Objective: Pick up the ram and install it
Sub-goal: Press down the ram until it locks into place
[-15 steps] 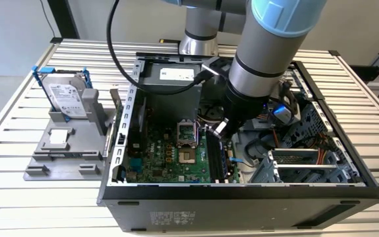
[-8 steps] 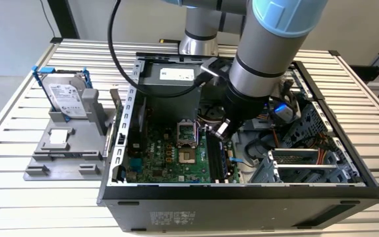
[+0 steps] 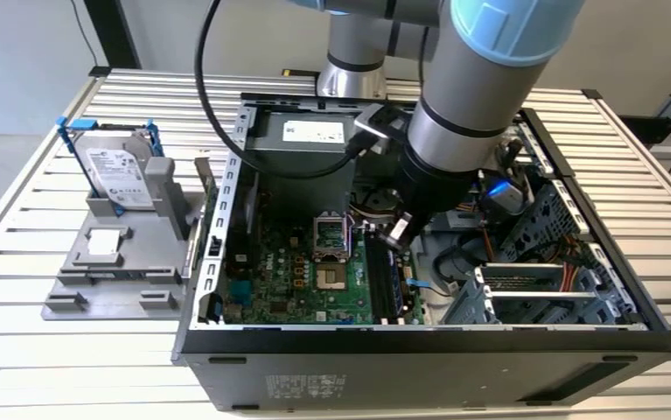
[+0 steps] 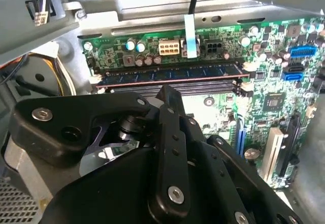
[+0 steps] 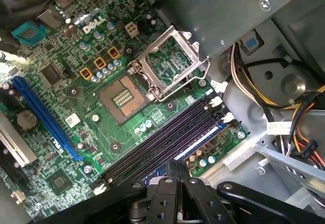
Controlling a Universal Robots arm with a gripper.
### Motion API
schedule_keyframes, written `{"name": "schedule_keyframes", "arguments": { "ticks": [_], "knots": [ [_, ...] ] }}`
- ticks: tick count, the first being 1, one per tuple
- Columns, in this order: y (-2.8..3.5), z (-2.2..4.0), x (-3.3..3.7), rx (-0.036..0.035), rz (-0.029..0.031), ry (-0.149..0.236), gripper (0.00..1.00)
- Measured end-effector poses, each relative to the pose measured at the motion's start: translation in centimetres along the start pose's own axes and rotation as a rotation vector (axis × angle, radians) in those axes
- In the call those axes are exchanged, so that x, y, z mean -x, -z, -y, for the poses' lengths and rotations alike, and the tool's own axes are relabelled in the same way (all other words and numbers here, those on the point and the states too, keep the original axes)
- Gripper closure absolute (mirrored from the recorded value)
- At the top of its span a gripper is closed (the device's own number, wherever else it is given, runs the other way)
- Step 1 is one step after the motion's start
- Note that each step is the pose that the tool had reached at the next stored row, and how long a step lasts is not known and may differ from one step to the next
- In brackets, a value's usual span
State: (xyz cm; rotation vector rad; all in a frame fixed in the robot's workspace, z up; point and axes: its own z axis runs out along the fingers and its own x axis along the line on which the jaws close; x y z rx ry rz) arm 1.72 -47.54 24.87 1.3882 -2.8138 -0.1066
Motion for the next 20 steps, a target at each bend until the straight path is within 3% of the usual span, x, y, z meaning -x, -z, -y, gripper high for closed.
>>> {"name": "schedule_keyframes", "arguments": {
  "ticks": [6, 10, 16, 20],
  "knots": [
    [0.0, 0.14, 0.11, 0.0023, -0.0028, 0.057, 1.0],
    [0.0, 0.16, 0.14, 0.0082, 0.0011, 0.1, 1.0],
    [0.01, 0.26, 0.2, 0.0124, 0.0003, 0.159, 1.0],
    [0.01, 0.27, 0.2, 0.0174, 0.0028, 0.205, 1.0]
  ]
}}
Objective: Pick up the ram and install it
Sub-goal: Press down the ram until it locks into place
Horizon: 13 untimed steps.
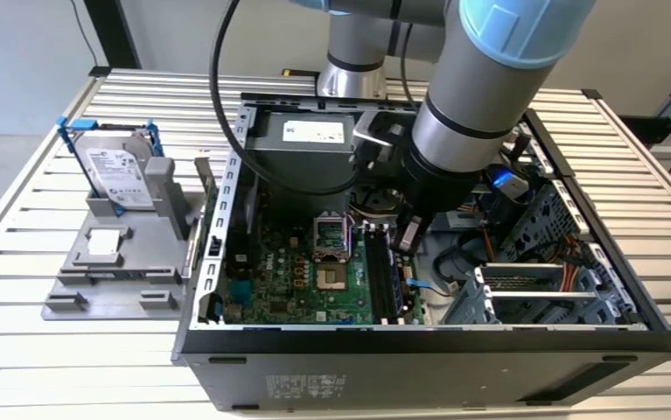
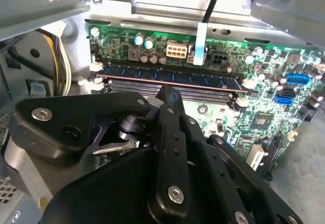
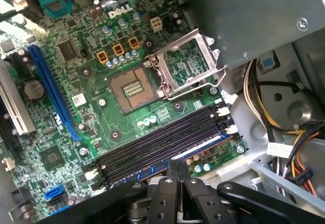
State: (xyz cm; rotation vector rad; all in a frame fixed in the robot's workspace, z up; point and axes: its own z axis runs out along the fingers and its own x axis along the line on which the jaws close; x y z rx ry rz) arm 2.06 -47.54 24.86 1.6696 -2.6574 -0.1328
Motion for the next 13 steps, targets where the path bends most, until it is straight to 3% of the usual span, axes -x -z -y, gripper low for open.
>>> {"name": "schedule_keyframes", "arguments": {
  "ticks": [3, 7, 9, 13],
  "knots": [
    [-0.01, 0.0, 0.01, 0.0052, 0.0051, 0.044, 1.0],
    [-0.01, 0.01, 0.01, 0.0009, 0.008, 0.084, 1.0],
    [-0.01, 0.01, 0.01, -0.0068, 0.0117, 0.104, 1.0],
    [-0.01, 0.01, 0.01, -0.0305, 0.0206, 0.153, 1.0]
  ]
}}
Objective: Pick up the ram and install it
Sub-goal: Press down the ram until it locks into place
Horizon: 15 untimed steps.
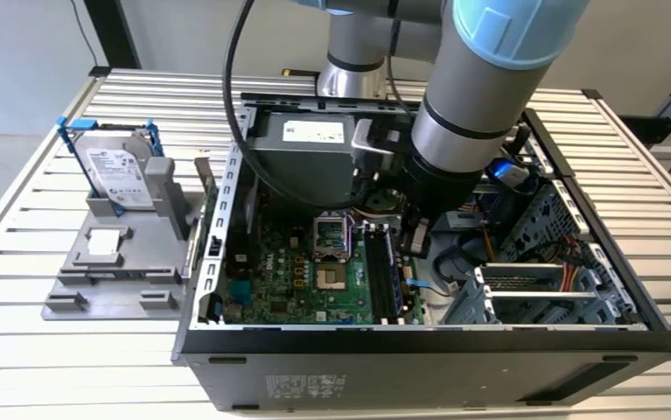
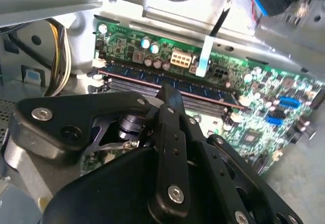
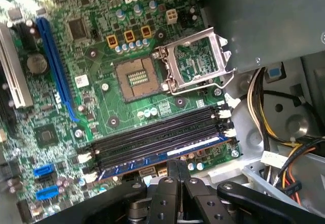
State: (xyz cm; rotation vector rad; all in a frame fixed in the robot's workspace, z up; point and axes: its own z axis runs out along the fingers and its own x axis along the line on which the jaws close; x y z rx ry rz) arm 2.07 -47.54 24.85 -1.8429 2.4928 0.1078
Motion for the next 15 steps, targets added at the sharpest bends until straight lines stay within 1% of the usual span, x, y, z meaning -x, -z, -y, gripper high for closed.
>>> {"name": "schedule_keyframes", "arguments": {
  "ticks": [2, 8, 12, 14, 15],
  "knots": [
    [0.0, 0.01, 0.0, -0.0012, -0.0001, 0.036, 1.0],
    [0.0, 0.0, 0.0, 0.0052, -0.0053, 0.145, 1.0],
    [-0.05, 0.0, 0.0, 0.0086, -0.0072, 0.218, 1.0],
    [-0.08, 0.01, -0.02, 0.0071, -0.0072, 0.245, 1.0],
    [-0.1, 0.02, -0.03, 0.0059, -0.0072, 0.249, 1.0]
  ]
}}
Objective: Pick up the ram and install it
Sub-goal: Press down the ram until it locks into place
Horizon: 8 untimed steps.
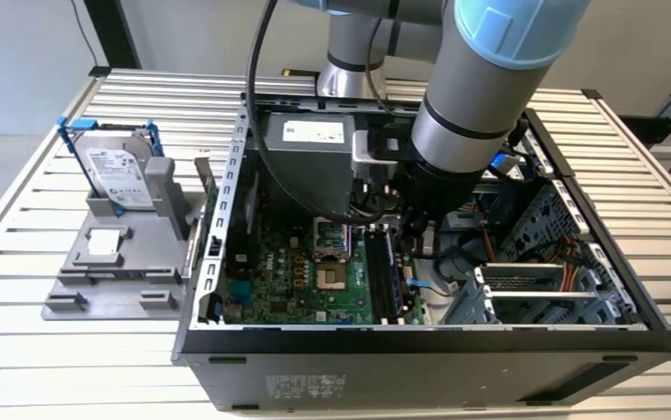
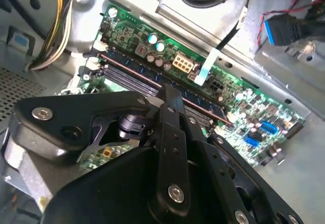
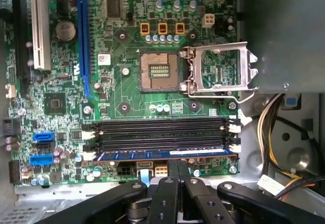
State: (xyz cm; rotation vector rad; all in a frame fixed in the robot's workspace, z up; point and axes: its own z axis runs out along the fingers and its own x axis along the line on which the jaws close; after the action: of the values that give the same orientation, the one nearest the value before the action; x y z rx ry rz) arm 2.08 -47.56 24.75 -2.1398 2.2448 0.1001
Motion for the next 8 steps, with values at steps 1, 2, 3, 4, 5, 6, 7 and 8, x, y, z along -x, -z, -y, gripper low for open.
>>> {"name": "schedule_keyframes", "arguments": {
  "ticks": [1, 2, 3, 4, 5, 6, 7, 8],
  "knots": [
    [-0.03, 0.0, -0.02, -0.0006, 0.0002, 0.001, 1.0],
    [-0.05, 0.0, -0.03, -0.0008, 0.0003, 0.001, 1.0],
    [-0.09, -0.01, -0.05, -0.0009, 0.0003, 0.001, 1.0],
    [-0.14, -0.02, -0.08, -0.001, 0.0001, 0.001, 1.0],
    [-0.21, -0.04, -0.1, -0.0013, 0.0002, 0.001, 1.0],
    [-0.31, -0.07, -0.12, -0.002, 0.0001, 0.001, 1.0],
    [-0.44, -0.12, -0.16, -0.0029, 0.0001, 0.001, 1.0],
    [-0.56, -0.17, -0.21, -0.0037, 0.0001, 0.002, 1.0]
  ]
}}
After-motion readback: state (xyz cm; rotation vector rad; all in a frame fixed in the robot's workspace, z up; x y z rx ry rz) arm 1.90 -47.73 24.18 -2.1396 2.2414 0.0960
